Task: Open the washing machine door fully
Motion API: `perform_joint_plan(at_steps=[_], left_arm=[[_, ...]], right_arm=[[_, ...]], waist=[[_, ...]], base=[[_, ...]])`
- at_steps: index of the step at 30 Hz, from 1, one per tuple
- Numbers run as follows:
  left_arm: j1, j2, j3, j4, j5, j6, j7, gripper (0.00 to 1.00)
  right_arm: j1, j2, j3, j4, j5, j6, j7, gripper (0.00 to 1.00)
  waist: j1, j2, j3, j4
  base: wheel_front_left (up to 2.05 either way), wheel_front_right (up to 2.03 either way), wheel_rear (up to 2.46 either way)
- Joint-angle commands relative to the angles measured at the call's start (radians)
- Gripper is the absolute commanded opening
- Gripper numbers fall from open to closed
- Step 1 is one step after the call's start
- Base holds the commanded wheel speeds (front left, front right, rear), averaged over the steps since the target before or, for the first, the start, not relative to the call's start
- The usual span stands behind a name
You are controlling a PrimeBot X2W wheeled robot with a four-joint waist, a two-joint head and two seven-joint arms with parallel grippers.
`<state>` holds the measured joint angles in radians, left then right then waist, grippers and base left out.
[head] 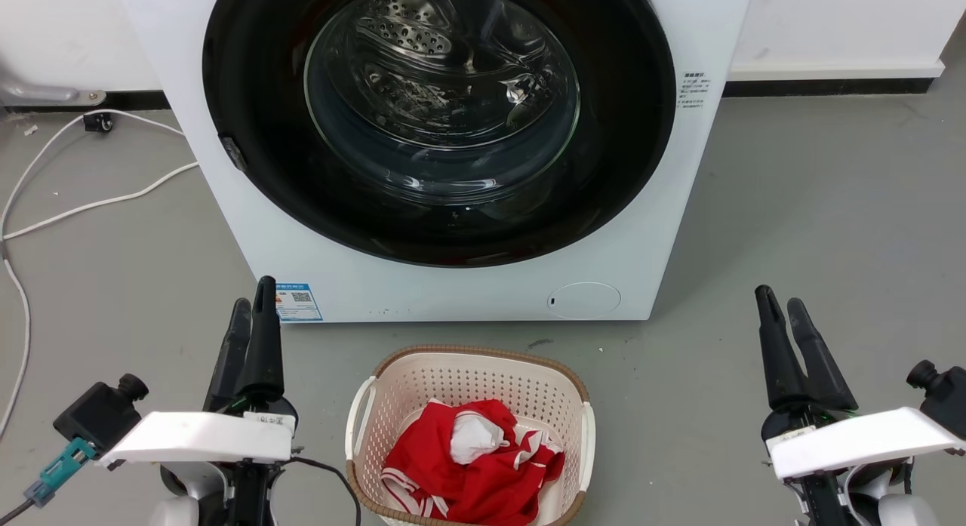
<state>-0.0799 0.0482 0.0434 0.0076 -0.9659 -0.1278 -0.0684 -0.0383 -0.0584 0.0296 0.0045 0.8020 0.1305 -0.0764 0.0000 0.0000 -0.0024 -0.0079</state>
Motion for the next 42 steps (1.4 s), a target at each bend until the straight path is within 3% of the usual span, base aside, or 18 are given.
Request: perform_joint_plan(at_steps=[1,17,42], left_arm=[[0.002,0.003,0.0,-0.022,0.055,-0.003,-0.014,1.0],[0.03,0.003,-0.034,-0.042,0.363,0.023,-0.062,1.0],[0.055,0.013,-0.062,-0.047,0.648,0.034,-0.122,1.0]], right_arm=[[-0.003,0.001,0.007,-0.018,-0.054,0.0,-0.013,1.0],[0.013,0.003,0.02,-0.004,-0.29,0.0,-0.058,1.0],[0.019,0.006,0.033,0.002,-0.54,0.0,-0.086,1.0]], waist=[[0.0,0.0,0.0,0.0],[0.0,0.0,-0.005,-0.005],[0.0,0.0,-0.005,-0.009]], base=[[0.0,0.0,0.0],[0.0,0.0,0.0],[0.0,0.0,0.0]])
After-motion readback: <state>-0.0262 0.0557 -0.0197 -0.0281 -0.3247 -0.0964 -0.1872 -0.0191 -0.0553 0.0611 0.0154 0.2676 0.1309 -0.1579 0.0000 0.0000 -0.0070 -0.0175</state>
